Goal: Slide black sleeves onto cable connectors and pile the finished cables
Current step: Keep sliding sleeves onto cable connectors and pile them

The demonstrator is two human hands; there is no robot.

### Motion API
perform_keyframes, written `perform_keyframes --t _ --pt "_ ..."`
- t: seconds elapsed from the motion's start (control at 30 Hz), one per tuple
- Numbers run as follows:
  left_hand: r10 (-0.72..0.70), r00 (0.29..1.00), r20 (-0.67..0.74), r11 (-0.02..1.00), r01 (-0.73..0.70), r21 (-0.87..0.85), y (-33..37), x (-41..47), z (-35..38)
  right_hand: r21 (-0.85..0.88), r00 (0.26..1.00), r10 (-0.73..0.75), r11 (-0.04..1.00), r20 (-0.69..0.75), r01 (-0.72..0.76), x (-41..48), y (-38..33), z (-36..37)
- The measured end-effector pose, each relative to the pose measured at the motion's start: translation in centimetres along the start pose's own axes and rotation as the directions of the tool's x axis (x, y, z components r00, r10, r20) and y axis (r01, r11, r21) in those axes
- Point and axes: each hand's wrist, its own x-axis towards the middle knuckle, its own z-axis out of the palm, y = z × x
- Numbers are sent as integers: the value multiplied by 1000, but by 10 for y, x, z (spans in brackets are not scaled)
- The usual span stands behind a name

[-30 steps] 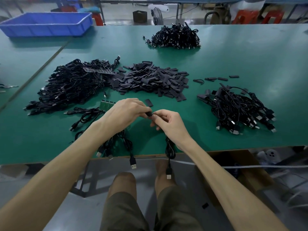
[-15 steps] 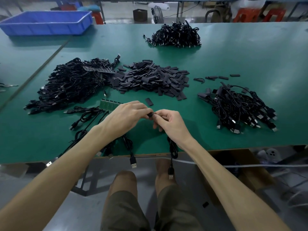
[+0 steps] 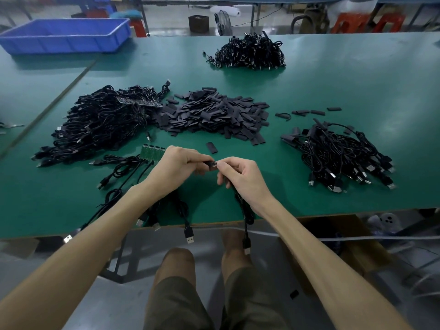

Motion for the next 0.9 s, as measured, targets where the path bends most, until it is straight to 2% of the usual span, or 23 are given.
perform_keyframes --t 0.1,0.37,0.47,0.63,0.9 --pt "-60 998 26 995 62 -74 -1 2 2 -2 1000 16 1000 -27 -16 1 0 2" --pt "-19 998 58 999 21 -33 -4 1 3 -23 1000 23 999 -22 -23 1 0 2" --pt "24 996 80 1000 -25 13 -3 3 1 -27 1000 19 999 -8 -19 0 1 2" --pt "169 971 171 958 -203 202 1 2 -3 -7 1000 15 1000 19 -14 0 1 1" --pt "211 964 160 939 -245 242 0 -3 -3 -33 1000 3 999 28 -2 0 -1 1"
